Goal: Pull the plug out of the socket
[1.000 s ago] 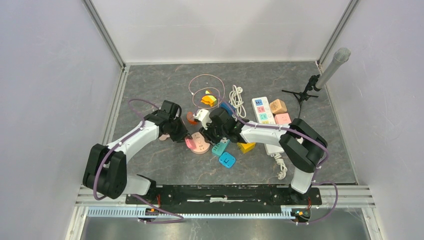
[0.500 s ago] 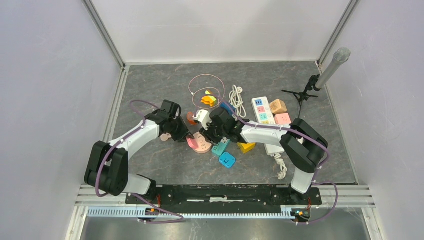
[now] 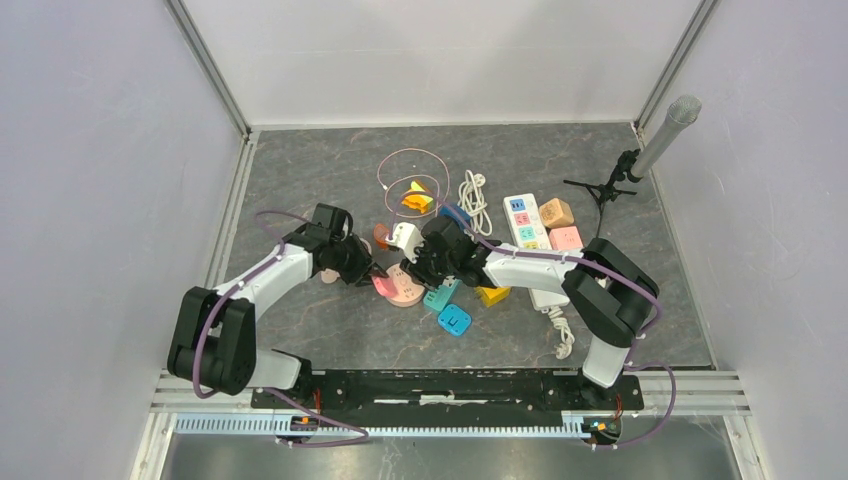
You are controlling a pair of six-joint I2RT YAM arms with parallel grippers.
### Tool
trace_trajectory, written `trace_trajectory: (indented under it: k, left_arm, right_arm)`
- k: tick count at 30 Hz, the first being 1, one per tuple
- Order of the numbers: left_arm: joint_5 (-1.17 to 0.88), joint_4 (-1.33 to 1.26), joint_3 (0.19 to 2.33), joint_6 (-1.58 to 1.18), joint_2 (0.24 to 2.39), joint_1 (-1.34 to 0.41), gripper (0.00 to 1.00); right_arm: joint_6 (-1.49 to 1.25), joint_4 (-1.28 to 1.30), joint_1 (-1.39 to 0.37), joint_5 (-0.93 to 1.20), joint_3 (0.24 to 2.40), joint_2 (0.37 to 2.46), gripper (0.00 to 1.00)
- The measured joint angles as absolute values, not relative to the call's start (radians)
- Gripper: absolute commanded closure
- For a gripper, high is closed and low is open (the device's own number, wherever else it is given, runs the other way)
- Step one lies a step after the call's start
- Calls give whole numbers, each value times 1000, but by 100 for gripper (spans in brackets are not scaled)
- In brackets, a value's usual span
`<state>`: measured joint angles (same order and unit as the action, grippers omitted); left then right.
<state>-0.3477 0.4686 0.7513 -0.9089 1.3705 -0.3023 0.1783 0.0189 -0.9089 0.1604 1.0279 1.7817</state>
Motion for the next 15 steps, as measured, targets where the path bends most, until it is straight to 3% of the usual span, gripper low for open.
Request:
trace_trajectory:
  k: [9,15]
  left_arm:
    - [-392,452,739,-916,1359,-281,98]
    - [-318,514,758,-911,1314,-307,98]
  right_arm:
    - [200,12,-907,160,1027,1781,59]
    - [200,9,-908,161,1027,1782,59]
